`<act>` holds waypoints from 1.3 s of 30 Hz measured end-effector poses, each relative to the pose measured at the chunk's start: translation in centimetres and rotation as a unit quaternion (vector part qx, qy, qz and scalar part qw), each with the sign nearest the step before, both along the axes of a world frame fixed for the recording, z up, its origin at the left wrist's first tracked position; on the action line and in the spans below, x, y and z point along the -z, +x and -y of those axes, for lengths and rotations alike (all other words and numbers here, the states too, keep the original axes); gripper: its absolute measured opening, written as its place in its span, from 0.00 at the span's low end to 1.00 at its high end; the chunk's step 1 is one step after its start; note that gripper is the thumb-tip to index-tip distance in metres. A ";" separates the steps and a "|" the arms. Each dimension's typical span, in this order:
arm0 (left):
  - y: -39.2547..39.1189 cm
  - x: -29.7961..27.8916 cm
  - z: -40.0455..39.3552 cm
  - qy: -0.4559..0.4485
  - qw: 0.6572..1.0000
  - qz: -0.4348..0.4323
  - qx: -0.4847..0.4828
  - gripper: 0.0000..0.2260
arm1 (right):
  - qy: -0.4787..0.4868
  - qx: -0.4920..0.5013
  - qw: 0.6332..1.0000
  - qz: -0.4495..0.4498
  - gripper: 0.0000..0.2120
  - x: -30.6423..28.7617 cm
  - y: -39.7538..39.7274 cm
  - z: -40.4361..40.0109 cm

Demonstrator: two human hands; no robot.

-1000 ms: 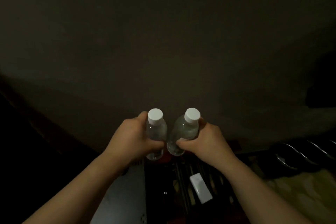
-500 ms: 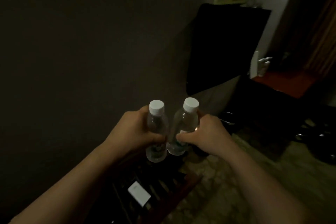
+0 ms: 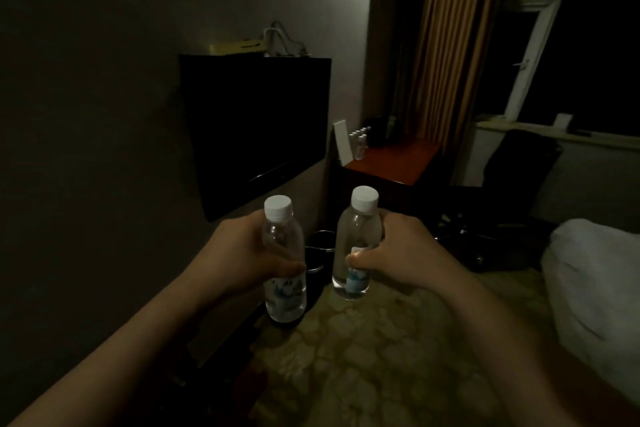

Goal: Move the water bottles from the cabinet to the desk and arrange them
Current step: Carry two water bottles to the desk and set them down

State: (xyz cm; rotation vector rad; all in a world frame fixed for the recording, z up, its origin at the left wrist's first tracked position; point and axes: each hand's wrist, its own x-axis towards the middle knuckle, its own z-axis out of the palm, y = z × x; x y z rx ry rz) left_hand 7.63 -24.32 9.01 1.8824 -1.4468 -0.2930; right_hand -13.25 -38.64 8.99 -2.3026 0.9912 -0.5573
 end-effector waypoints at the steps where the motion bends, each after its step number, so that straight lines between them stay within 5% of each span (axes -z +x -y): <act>1: -0.6 -0.1 1.4 0.000 1.000 0.001 0.013 0.21 | 0.001 0.009 1.000 0.001 0.17 -0.2 -0.9 0.9; 11: -2.3 -0.8 15.2 -0.003 0.995 0.033 0.091 0.18 | 0.006 0.093 0.995 0.023 0.18 0.2 -3.7 11.6; 27: 8.9 -1.4 44.5 -0.015 0.979 0.065 0.195 0.20 | -0.001 0.169 0.985 0.046 0.24 -0.6 6.7 36.6; 39: 9.5 1.0 63.4 0.016 0.973 0.012 0.229 0.16 | -0.014 0.203 0.979 0.027 0.20 1.4 5.6 53.5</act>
